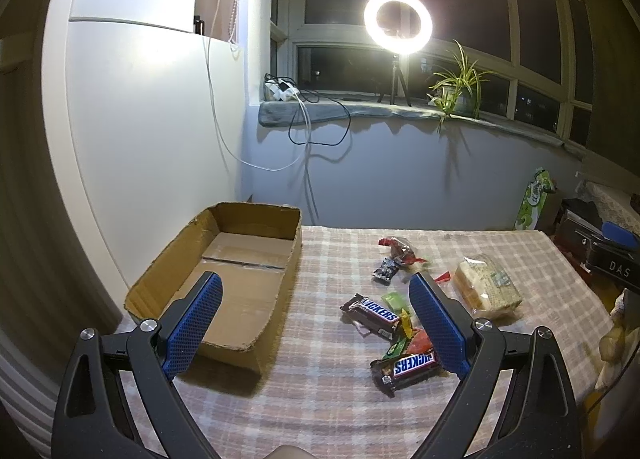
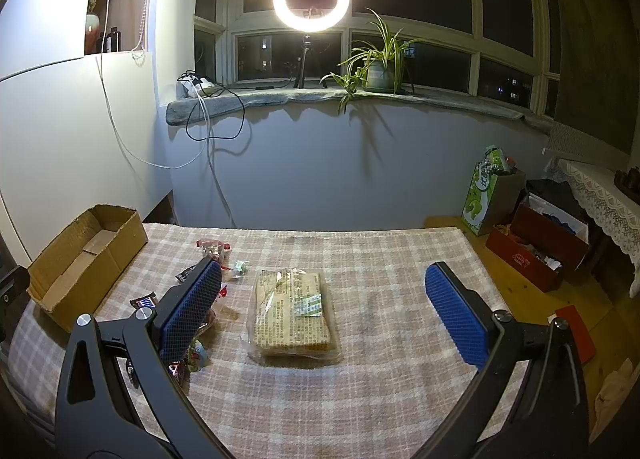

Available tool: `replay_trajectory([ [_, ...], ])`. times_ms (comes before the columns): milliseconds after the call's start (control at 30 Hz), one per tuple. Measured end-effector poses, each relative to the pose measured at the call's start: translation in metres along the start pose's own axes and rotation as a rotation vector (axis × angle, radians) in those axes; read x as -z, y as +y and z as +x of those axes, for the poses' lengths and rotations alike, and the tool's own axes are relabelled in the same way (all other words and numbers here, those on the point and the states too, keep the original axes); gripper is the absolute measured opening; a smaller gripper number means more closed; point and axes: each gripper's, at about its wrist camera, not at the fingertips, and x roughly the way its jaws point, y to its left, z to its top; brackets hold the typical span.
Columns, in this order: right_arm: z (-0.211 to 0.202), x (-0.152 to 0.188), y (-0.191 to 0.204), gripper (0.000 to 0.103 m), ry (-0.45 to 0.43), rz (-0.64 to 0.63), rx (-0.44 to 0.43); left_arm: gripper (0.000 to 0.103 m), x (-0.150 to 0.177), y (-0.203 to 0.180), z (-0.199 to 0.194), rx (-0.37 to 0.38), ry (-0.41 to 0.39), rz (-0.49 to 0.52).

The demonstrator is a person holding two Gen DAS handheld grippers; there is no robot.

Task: Organize snacks

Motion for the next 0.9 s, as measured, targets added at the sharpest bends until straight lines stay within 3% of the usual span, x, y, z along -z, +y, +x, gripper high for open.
replay_trajectory([
  [900, 0.0004, 0.0008, 0.0008, 0.103, 0.002, -0.012, 0.006, 0.095, 0.0000, -0.0002, 0.0004, 0.000, 0.002, -0.001],
])
